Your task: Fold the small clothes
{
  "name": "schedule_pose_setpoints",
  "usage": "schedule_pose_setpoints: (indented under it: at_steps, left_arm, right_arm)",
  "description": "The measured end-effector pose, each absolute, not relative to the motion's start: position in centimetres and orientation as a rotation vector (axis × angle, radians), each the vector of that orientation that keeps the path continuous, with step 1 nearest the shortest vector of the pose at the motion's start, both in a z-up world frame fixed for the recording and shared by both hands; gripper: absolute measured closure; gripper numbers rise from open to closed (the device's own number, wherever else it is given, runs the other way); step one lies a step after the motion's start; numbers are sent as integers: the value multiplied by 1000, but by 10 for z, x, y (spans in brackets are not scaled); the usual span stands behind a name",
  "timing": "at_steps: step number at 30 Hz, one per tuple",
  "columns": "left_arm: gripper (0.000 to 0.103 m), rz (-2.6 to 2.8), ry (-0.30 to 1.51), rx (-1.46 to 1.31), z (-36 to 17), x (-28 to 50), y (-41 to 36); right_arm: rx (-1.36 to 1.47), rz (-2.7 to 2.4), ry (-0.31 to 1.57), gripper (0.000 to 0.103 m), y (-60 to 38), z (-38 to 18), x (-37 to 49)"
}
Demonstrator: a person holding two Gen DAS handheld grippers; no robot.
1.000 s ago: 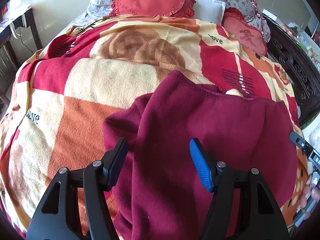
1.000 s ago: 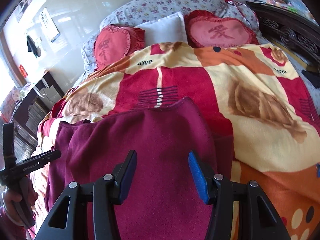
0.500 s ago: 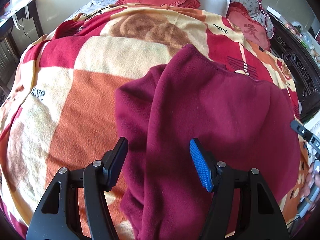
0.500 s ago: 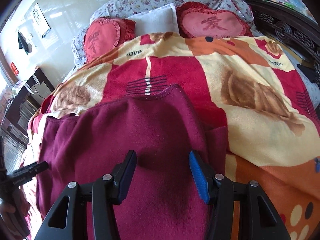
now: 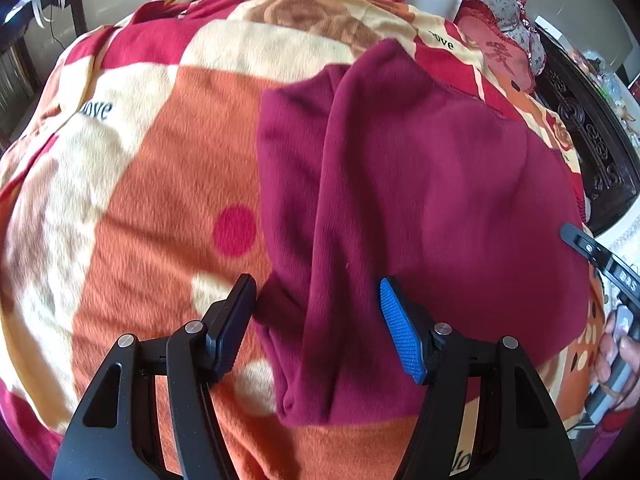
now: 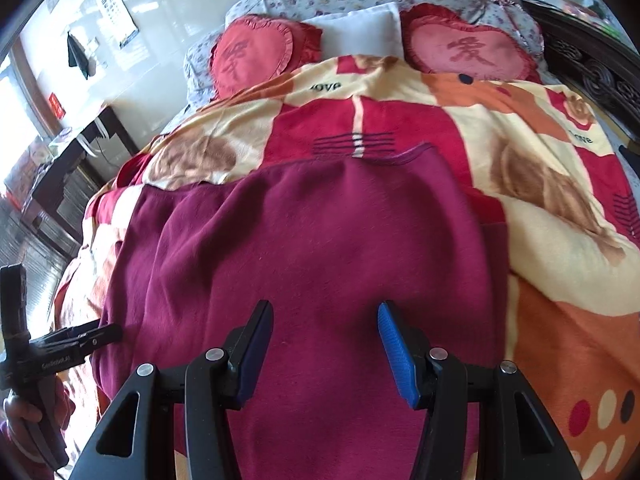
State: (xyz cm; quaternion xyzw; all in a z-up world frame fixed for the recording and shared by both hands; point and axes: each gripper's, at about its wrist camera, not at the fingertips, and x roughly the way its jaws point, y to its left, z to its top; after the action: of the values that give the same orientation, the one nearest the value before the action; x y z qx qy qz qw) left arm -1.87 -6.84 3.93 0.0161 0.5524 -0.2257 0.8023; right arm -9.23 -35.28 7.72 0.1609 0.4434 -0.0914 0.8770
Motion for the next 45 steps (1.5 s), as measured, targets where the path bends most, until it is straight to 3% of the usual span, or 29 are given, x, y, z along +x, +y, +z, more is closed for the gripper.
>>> schedule_pose_setpoints:
  at_steps: [17, 29, 45]
  left_arm:
    - [39, -519, 1240, -59, 32, -46, -39]
    - [36, -529, 1237, -114, 25, -52, -27]
    - [36, -558, 1235, -186, 27, -54, -9]
  right_arm:
    - [324, -96, 946, 51, -308, 88, -71]
    - [277, -66, 1058, 48, -269, 54, -15]
    - [272, 40, 1062, 48, -207, 84, 17]
